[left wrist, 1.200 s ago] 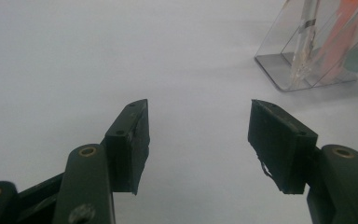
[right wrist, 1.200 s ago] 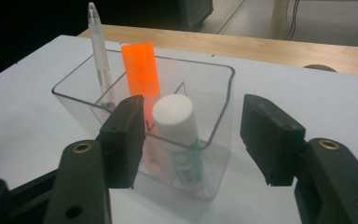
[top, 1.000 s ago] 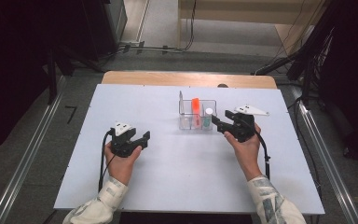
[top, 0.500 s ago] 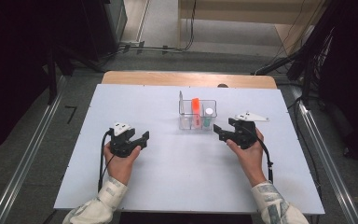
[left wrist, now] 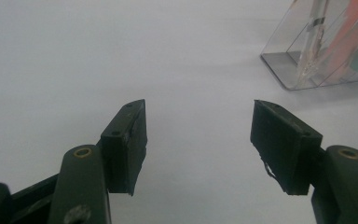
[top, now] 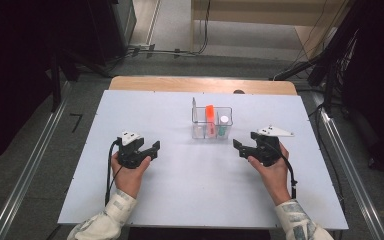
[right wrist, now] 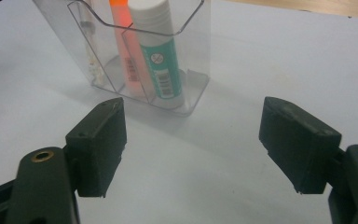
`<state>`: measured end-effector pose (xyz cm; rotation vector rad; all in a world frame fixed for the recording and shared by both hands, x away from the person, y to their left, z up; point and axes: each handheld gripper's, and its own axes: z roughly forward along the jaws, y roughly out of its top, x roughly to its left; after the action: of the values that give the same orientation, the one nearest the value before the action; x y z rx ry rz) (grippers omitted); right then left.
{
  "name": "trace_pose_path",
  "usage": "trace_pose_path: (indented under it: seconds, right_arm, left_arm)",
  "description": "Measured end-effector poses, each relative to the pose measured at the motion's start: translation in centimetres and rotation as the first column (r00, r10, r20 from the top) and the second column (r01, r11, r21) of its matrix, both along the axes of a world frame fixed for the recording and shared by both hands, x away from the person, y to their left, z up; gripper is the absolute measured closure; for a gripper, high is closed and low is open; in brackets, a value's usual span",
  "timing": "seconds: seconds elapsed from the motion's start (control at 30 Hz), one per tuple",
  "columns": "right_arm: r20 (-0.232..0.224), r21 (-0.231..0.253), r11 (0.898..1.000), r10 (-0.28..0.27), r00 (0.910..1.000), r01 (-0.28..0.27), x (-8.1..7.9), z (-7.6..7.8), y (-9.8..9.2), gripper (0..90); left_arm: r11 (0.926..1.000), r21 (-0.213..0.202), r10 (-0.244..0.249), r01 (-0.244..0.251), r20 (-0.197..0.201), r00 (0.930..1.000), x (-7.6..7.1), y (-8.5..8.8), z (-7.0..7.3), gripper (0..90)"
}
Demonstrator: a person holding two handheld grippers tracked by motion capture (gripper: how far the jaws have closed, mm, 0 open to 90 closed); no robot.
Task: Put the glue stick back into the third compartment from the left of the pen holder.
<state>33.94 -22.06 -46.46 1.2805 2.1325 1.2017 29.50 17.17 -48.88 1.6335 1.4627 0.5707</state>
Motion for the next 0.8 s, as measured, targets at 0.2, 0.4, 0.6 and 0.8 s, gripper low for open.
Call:
trace_pose_path:
  seconds: [0.2,0.4,0.6,0.8]
  right_arm:
    - [-0.005,-0.002,1.000,-0.004,1.0000,0.004,-0.6,-0.1,-0.5,21.4]
    - [-0.012,0.000,1.000,-0.023,0.9997,0.023,-1.1,-0.2,-1.5,21.3]
    - [-0.027,-0.009,0.999,-0.042,0.9987,0.042,-1.5,-0.6,-2.5,21.3]
    - [-0.028,-0.026,0.998,-0.056,0.9980,0.056,-1.9,-0.8,-3.3,21.3]
  left_arm:
    - [1.0000,-0.005,0.003,-0.003,-0.002,1.0000,0.0,0.1,0.0,36.0]
    - [0.9999,-0.010,0.006,-0.006,-0.005,1.0000,-0.1,0.2,-0.1,35.3]
    - [0.9999,-0.007,0.009,-0.009,-0.009,0.9999,-0.1,0.3,-0.1,35.1]
    - [1.0000,-0.003,0.008,-0.008,-0.013,0.9999,-0.1,0.3,-0.2,33.8]
